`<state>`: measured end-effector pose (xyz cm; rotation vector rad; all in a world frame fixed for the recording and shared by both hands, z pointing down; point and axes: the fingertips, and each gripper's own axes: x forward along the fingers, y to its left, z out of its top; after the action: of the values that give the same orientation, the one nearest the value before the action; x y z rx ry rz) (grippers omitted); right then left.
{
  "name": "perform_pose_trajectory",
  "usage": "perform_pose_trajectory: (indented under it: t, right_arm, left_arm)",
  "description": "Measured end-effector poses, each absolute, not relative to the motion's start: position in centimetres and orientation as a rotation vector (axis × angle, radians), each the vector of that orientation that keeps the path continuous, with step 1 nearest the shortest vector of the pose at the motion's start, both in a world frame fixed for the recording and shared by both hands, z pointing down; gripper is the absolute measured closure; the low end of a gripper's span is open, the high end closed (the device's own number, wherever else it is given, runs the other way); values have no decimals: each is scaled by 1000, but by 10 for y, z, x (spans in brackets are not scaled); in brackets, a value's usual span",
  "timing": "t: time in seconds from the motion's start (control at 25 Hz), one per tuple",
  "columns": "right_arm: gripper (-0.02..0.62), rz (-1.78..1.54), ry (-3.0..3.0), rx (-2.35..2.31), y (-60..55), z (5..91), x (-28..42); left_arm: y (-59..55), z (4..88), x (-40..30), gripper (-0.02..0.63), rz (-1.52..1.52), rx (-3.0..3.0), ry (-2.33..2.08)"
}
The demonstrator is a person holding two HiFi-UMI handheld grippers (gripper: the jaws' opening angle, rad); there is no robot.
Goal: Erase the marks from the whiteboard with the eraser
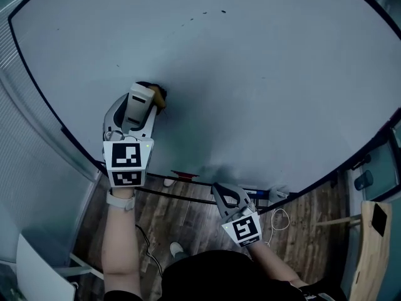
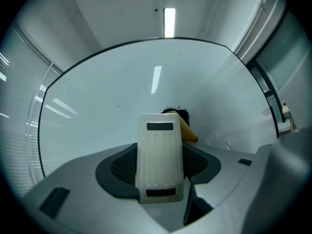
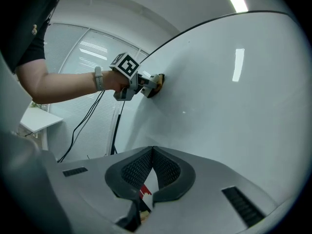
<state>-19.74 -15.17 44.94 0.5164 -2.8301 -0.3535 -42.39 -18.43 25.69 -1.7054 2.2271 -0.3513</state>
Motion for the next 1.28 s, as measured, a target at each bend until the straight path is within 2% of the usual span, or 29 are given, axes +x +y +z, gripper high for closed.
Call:
perform_pose_trajectory:
  t: [0.28, 0.68, 1.28]
  right_arm:
    - [568, -334, -2825, 427, -133, 464, -204]
    - [568, -268, -2809, 358, -118, 486, -203]
    - [568, -206, -2813, 308, -107, 496, -194]
  left_arm:
    - [-163, 352, -439, 339, -423, -1801, 2376]
    - [-110, 459, -398, 339, -447, -1919, 2498]
    - [-40, 509, -339, 339, -312, -1914, 2628]
